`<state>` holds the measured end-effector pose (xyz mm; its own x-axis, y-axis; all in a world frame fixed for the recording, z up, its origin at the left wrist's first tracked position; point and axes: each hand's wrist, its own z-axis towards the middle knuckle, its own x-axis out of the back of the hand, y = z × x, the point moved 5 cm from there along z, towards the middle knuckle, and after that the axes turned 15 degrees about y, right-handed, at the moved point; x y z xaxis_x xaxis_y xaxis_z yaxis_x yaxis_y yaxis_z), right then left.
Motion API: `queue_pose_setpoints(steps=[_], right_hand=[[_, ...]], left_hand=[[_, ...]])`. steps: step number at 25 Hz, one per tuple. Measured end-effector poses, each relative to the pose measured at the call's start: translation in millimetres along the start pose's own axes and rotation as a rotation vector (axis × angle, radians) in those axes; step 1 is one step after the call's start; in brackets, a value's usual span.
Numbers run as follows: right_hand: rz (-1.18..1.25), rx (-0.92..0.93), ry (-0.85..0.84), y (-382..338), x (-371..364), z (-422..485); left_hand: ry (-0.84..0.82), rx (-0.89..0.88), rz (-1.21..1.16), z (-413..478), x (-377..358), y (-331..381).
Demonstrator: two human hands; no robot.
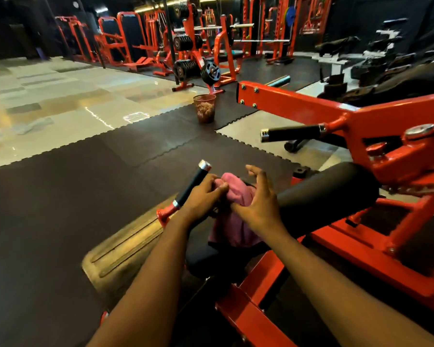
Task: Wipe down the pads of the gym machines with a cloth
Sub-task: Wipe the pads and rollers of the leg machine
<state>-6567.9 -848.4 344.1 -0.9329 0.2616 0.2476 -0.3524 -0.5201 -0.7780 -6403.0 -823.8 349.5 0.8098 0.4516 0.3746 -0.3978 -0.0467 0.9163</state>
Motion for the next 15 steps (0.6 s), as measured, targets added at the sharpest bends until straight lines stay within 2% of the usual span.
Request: queue_pose_setpoints(steps=[3,7,10,15], right_hand=[[-0.024,-0.162,-0.095,-28,16,17],[-0.017,-0.357,-0.331,-106,39,61],[-0.009,-0.33,-0.463,-195,63,106],[-0.064,-0.256,-0.403,-338,112,174]], left_hand=[[-0.042,-0.115,0.194,0,31,64],[-0.069,-0.227,0.331,-11,95,175],[-0.026,-0.27,0.364,-15,157,256],[0.195,-0.249,0.407,-36,263,371]])
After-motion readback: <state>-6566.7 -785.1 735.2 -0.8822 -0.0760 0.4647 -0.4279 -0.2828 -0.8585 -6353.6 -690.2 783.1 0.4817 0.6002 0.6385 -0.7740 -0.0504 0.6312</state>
